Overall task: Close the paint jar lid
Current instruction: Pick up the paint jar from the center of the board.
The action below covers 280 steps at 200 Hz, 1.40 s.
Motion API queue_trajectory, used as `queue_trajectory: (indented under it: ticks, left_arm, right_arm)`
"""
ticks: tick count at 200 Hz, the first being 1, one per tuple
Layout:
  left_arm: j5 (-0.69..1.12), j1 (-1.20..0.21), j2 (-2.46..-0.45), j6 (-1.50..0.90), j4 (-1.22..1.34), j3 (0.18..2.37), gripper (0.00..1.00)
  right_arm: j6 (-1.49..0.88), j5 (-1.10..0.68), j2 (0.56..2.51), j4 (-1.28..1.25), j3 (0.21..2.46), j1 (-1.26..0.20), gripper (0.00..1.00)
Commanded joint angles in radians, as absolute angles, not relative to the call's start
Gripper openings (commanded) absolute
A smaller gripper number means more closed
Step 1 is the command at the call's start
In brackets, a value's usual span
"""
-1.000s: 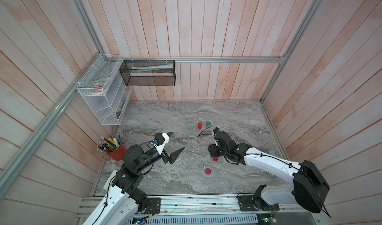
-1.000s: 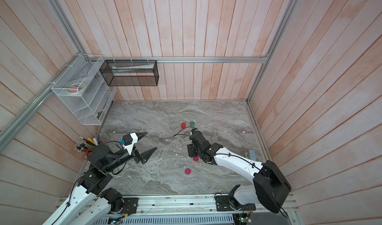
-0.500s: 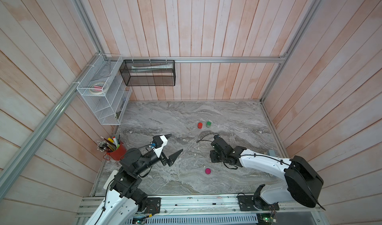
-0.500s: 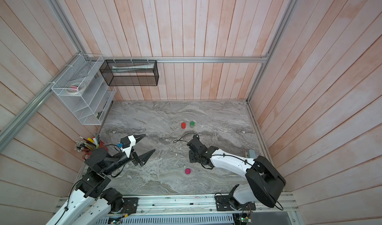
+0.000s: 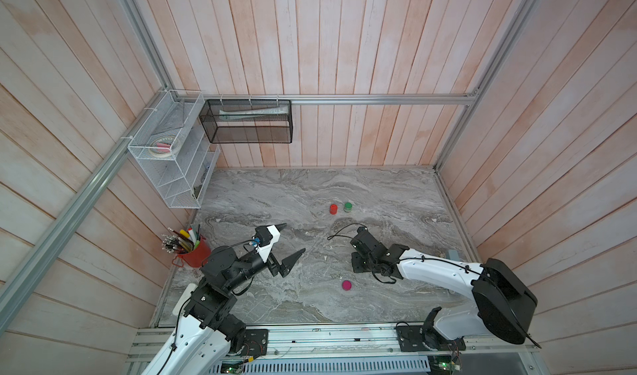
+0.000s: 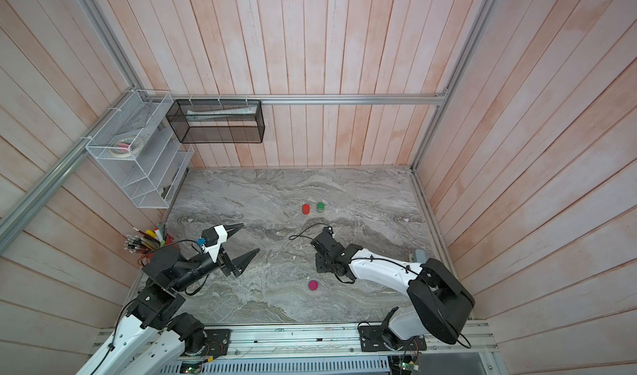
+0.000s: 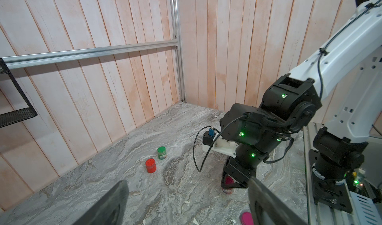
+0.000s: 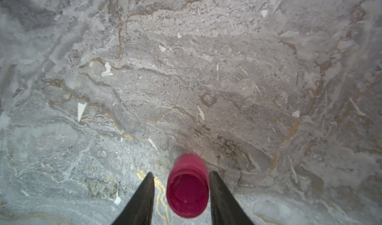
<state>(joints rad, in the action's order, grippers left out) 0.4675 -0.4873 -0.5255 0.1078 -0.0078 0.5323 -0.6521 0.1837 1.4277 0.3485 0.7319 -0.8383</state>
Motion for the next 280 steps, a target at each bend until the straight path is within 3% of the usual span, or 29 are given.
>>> queue_trajectory:
  ticks: [1,122,213,280]
  left_arm:
    - [0.479,-0.491,-0.525,0.101,-0.003,0.524,0.92]
    - [0.492,-0.491,-0.536,0.1,0.0,0.524,0.92]
    - [0.499,-0.49,-0.555,0.123,0.016,0.519,0.92]
    - [0.448,-0.489,-0.618,0.221,0.277,0.482,0.94]
  right_arm:
    - [-0.665,0.219,1.446,0.401,0.737,-0.85,0.45]
    - [-0.654,0.216,1.463,0.389,0.749,-0.852,0.35]
    - [-0.616,0.25,1.439,0.458,0.818,-0.843,0.33]
    - [-0.51,0.155,1.366,0.503,0.938,-0.766,0.32]
